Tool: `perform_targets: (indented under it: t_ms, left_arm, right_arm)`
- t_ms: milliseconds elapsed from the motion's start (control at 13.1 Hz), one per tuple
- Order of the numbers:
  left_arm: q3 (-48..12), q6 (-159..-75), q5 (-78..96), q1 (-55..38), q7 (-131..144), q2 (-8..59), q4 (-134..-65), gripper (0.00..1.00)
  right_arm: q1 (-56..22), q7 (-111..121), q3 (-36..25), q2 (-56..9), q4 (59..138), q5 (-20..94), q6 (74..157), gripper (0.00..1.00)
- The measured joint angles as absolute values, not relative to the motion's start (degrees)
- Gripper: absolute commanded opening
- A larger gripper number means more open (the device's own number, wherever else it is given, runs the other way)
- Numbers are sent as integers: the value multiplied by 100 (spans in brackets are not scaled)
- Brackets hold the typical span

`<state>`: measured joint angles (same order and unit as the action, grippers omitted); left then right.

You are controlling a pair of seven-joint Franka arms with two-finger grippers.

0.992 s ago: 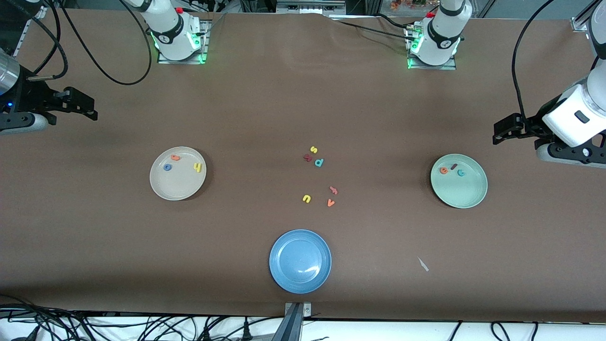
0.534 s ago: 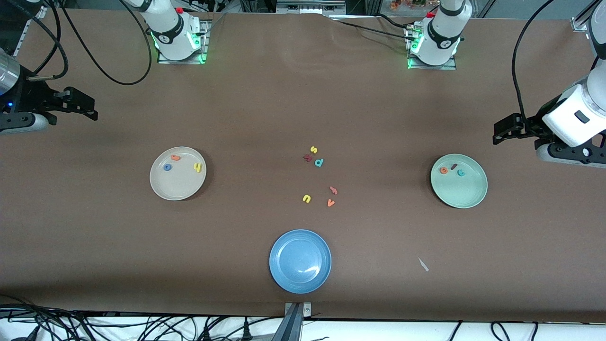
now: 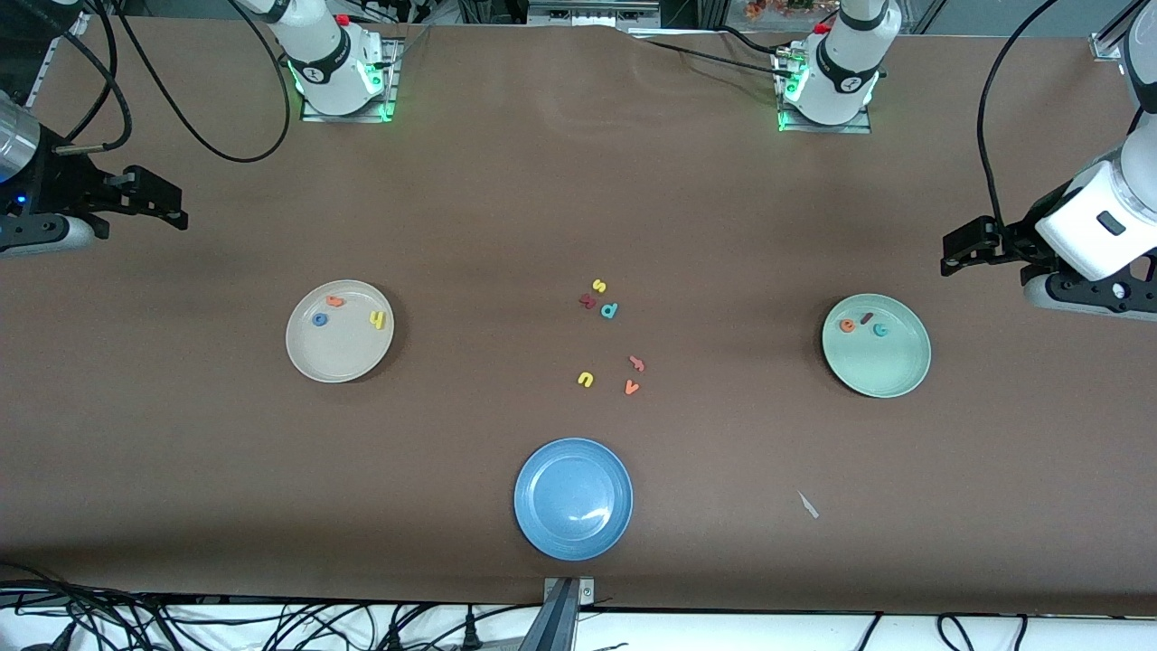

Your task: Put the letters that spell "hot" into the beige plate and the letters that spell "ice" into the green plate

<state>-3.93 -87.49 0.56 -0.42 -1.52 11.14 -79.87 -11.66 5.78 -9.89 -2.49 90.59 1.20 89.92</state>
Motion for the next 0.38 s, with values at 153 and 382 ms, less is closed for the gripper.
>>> perform_targets:
  t_ms: [153,382]
  left_arm:
    - [-393,-8749,56,-42,-152,1114,-7987,100]
    - [-393,-8749,56,-42,-152,1114,-7987,100]
  right_arm:
    - [-1168,577,-971,-249,9059,120,9006,100]
    - [-1195,578,-957,-249,9056,120,9013,100]
